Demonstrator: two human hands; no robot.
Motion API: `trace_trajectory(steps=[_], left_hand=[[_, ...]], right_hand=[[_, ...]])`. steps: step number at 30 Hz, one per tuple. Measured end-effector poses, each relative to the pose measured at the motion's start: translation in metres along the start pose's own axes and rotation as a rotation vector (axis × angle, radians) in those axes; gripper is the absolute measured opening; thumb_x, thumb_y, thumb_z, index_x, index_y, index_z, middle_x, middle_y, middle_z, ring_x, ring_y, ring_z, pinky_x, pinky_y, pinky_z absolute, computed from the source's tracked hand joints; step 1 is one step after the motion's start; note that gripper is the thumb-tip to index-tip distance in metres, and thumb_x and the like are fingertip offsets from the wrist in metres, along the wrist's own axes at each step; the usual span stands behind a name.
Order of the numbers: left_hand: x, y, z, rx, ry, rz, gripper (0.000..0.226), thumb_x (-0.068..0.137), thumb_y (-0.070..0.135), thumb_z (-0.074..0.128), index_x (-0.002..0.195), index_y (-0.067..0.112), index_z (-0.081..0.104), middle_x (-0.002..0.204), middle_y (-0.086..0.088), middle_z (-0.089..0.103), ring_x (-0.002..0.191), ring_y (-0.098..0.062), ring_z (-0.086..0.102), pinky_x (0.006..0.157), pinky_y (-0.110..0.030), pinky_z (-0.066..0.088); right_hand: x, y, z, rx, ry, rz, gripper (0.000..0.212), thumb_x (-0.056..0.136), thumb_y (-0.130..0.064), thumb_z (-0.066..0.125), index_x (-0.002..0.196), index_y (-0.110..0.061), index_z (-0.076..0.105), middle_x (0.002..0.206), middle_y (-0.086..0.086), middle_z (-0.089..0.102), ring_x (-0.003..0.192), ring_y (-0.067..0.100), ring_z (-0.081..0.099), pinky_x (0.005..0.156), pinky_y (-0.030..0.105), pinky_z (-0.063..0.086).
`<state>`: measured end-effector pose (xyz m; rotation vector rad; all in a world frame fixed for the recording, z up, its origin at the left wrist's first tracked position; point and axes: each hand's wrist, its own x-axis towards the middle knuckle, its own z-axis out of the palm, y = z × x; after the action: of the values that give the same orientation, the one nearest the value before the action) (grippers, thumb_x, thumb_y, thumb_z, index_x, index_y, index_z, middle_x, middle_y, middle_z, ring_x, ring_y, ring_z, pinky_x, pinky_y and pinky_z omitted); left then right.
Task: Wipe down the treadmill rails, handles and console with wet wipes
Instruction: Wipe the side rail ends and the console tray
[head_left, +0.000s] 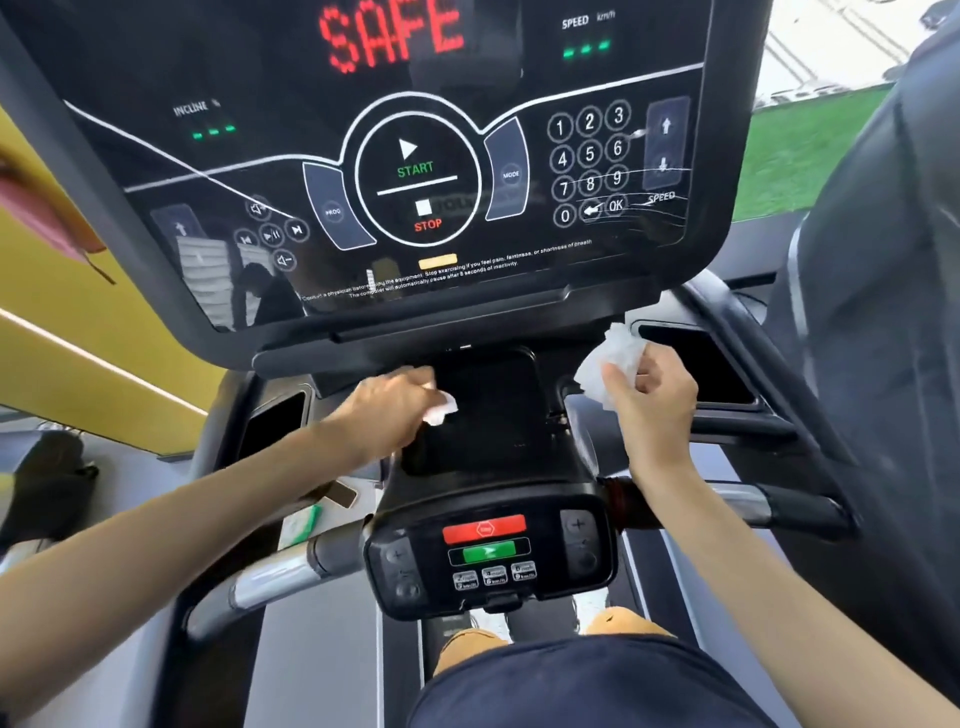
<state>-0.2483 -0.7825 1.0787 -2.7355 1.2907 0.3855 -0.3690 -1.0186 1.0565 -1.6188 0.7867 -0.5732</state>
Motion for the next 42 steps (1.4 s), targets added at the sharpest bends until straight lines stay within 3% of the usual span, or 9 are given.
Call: trace_trajectory(steps=[5,8,11,18,24,29,32,34,42], left_hand=[[0.002,0.025,-0.004,-0.402,-0.163,0.255,0.018,0.085,0.007,0.067,0.096,0.018,0.077,0.091,0.001,0.062,0.076,-0.011,0.058,0.068,-0.023,0.043],[0.01,0.007,-0.009,-0.233,0.129,0.205,0.022,0.086,0.006,0.065,0.102,0.017,0.073,0.099,-0.001,0.065,0.085,-0.022,0.065,0.068,-0.033,0.052],[-0.01,-0.016,0.0,0.042,0.117,0.161,0.03,0.085,0.003,0.061,0.104,0.023,0.071,0.098,-0.004,0.064,0.084,-0.03,0.067,0.061,-0.038,0.053],[0.017,0.033,0.008,-0.47,0.003,0.389,0.025,0.079,0.005,0.066,0.096,0.02,0.077,0.083,0.0,0.059,0.07,-0.019,0.061,0.058,-0.032,0.049],[0.04,0.041,-0.002,-0.03,0.36,0.334,0.037,0.062,-0.012,0.072,0.089,0.014,0.072,0.081,-0.007,0.061,0.064,-0.026,0.061,0.039,-0.023,0.036],[-0.021,-0.013,0.004,-0.016,0.276,0.367,0.035,0.077,0.006,0.048,0.092,0.023,0.075,0.086,0.002,0.066,0.069,-0.021,0.064,0.038,-0.022,0.039],[-0.025,-0.018,0.012,-0.165,0.167,0.381,0.026,0.075,0.005,0.069,0.088,0.026,0.076,0.082,0.007,0.064,0.072,-0.016,0.061,0.045,-0.021,0.04],[-0.007,0.007,0.019,-0.241,0.145,0.437,0.017,0.083,0.011,0.065,0.089,0.022,0.076,0.079,0.004,0.06,0.074,-0.015,0.057,0.052,-0.02,0.04],[0.042,0.041,-0.005,0.193,0.512,0.458,0.033,0.073,-0.01,0.051,0.099,0.008,0.055,0.08,-0.007,0.059,0.063,-0.022,0.055,0.041,-0.028,0.039]], right_hand=[[0.001,0.001,0.001,-0.003,-0.06,0.018,0.022,0.082,-0.011,0.064,0.103,-0.017,0.062,0.086,-0.012,0.062,0.084,0.01,0.062,0.068,0.018,0.047],[0.002,0.002,0.002,0.003,-0.081,0.024,0.02,0.082,-0.011,0.065,0.098,-0.022,0.06,0.088,-0.009,0.063,0.086,0.014,0.063,0.071,0.023,0.049],[0.002,0.0,0.004,-0.009,-0.09,0.003,0.02,0.082,-0.01,0.064,0.097,-0.022,0.06,0.085,-0.011,0.063,0.084,0.015,0.063,0.068,0.02,0.049],[0.002,0.0,0.007,-0.032,-0.128,-0.002,0.021,0.083,-0.01,0.065,0.101,-0.02,0.061,0.084,-0.01,0.062,0.083,0.014,0.061,0.069,0.022,0.05],[0.002,0.0,0.006,-0.032,-0.119,0.013,0.022,0.082,-0.01,0.065,0.1,-0.022,0.06,0.082,-0.01,0.06,0.08,0.012,0.058,0.069,0.023,0.049],[0.003,0.001,0.008,-0.026,-0.12,0.028,0.022,0.082,-0.01,0.064,0.102,-0.021,0.061,0.086,-0.008,0.063,0.085,0.017,0.062,0.071,0.027,0.052],[0.002,0.0,0.009,-0.04,-0.125,0.028,0.023,0.082,-0.011,0.064,0.104,-0.018,0.063,0.087,-0.008,0.064,0.085,0.017,0.062,0.073,0.029,0.053],[0.002,-0.001,0.009,-0.044,-0.127,0.027,0.023,0.082,-0.01,0.064,0.103,-0.017,0.063,0.087,-0.009,0.064,0.085,0.014,0.062,0.073,0.027,0.052],[0.0,-0.006,0.005,-0.035,-0.116,0.019,0.022,0.083,-0.008,0.064,0.103,-0.017,0.061,0.085,-0.013,0.06,0.079,0.004,0.057,0.066,0.01,0.046]])
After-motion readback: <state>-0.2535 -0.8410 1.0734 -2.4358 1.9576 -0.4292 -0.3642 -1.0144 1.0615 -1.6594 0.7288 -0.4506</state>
